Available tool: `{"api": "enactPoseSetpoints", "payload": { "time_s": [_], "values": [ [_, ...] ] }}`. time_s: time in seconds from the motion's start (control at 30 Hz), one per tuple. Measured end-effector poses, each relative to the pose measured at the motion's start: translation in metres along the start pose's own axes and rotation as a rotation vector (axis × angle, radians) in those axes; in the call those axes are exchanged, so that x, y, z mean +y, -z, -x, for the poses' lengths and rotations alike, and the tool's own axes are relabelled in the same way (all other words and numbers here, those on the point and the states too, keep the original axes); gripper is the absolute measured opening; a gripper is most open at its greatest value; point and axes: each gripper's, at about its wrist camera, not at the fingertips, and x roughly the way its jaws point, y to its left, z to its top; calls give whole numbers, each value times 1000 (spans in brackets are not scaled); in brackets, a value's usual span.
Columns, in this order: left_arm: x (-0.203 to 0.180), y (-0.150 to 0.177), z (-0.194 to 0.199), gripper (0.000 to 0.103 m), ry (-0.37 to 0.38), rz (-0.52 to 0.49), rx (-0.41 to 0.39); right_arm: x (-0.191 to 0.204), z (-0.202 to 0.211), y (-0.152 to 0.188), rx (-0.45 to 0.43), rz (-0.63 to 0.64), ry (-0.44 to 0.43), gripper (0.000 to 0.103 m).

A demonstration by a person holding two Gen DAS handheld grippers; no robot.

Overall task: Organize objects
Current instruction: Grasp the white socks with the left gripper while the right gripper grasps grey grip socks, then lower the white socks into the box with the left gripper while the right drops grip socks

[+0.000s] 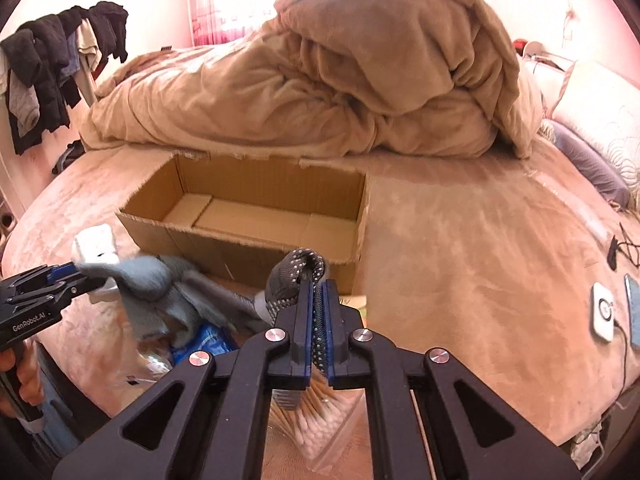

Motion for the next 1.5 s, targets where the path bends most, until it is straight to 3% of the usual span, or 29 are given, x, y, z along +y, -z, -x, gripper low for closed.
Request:
{"api": "enactPoseSetpoints", "payload": {
  "time_s": [0.37, 0.73, 1.07, 1.5],
  "values": [
    [-8, -39, 44, 37, 4, -32, -73, -10, 19, -28, -32, -22, 0, 5],
    [-42, -76, 35, 38, 52, -103, -60, -18, 42, -67, -88, -22, -7, 5],
    [-72, -91, -7, 38, 88, -153, 2, -19, 28, -94, -91, -23, -67, 5],
    [-91, -89, -98, 38, 116, -172, 122, -20, -59, -100, -11, -8, -119, 5]
  ]
}}
